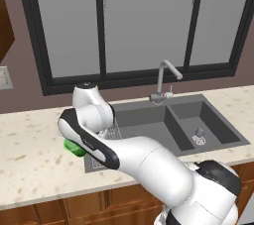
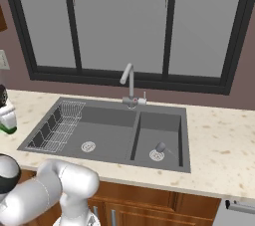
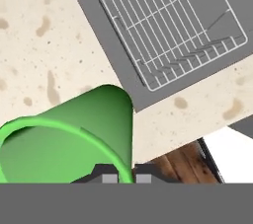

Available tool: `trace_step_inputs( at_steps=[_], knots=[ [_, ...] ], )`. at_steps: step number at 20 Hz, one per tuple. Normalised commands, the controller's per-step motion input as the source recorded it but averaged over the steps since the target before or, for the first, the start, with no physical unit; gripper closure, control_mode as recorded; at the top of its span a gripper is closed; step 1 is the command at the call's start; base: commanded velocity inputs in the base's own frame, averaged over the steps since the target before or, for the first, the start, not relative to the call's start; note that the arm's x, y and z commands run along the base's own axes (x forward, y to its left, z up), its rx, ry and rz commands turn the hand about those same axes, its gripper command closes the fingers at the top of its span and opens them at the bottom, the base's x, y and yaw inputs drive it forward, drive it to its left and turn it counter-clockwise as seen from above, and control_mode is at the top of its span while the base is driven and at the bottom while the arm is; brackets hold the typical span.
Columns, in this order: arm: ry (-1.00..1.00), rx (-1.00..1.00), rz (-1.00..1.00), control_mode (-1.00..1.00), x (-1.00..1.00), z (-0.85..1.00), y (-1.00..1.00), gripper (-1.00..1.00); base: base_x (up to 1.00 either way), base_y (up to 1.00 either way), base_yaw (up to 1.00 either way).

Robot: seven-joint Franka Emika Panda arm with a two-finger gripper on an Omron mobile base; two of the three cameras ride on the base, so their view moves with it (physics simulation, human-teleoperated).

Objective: Move any existing items from the left basin to the right basin for drying. Then move the cup from the counter to the left basin of the sink for washing.

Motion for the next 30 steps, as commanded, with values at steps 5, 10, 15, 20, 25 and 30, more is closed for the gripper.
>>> trace_step_inputs(
  at_steps=[5,10,15,20,25,30],
  knots=[
    [-0.10,0.00,-0.07,-1.00,-0.13,0.13,-0.56,1.00,0.00,0.00,0.00],
    [-0.09,0.00,-0.06,-1.00,-0.10,0.12,-0.55,1.00,0.00,0.00,0.00],
    [-0.07,0.00,-0.05,-1.00,-0.02,0.11,-0.57,1.00,0.00,0.00,0.00],
    [-0.03,0.00,-0.05,-1.00,0.00,0.02,-0.57,1.00,0.00,0.00,0.00],
    [0.00,0.00,-0.05,-1.00,0.00,0.00,-0.55,1.00,0.00,0.00,0.00],
    [0.00,0.00,-0.06,-1.00,0.04,0.00,-0.51,1.00,0.00,0.00,0.00]
  ],
)
